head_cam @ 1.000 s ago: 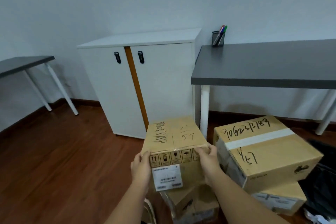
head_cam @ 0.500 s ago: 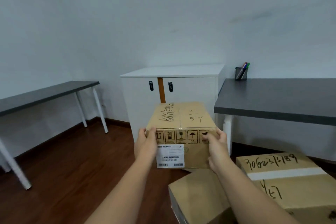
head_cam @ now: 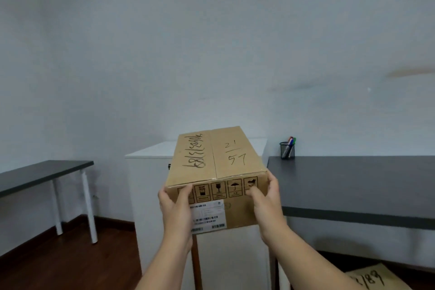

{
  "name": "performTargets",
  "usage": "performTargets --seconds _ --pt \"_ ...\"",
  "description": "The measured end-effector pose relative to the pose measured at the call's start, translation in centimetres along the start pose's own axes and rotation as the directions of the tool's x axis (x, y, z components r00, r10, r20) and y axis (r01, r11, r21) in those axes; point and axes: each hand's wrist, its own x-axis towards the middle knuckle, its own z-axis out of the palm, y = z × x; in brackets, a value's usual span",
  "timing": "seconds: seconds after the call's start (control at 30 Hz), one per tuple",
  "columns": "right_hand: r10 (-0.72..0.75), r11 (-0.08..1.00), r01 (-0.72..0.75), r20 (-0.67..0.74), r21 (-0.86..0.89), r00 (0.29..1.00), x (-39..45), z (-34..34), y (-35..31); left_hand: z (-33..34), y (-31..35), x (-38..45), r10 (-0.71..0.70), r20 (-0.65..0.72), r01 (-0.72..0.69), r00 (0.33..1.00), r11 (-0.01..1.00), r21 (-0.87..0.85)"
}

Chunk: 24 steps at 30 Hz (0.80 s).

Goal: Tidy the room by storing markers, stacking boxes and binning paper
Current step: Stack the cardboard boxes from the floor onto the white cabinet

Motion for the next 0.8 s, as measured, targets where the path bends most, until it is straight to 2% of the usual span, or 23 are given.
performTargets --seconds 0.23,0.33,0.6,0.8 --pt "-0.157 0.984 0.154 -0.029 -0.088 0.987 7.8 0.4 -0.3 3.4 -2.7 7.8 0.052 0.125 -0.052 0.991 0.999 -0.004" --pt "-0.156 0.985 0.15 -0.064 -0.088 0.986 10.1 -0.2 0.0 4.8 -3.2 9.9 0.046 0.203 -0.054 0.978 0.998 0.036" --pt "-0.141 0.981 0.115 -0.174 -0.156 0.975 14.3 -1.5 -0.3 7.4 -2.4 13.7 -0.06 0.382 0.049 0.922 0.998 0.039" --pt "-0.181 0.971 0.135 -0.238 -0.198 0.954 17.0 -0.4 0.3 9.0 -2.5 17.2 -0.01 0.436 -0.009 0.9 0.999 0.041"
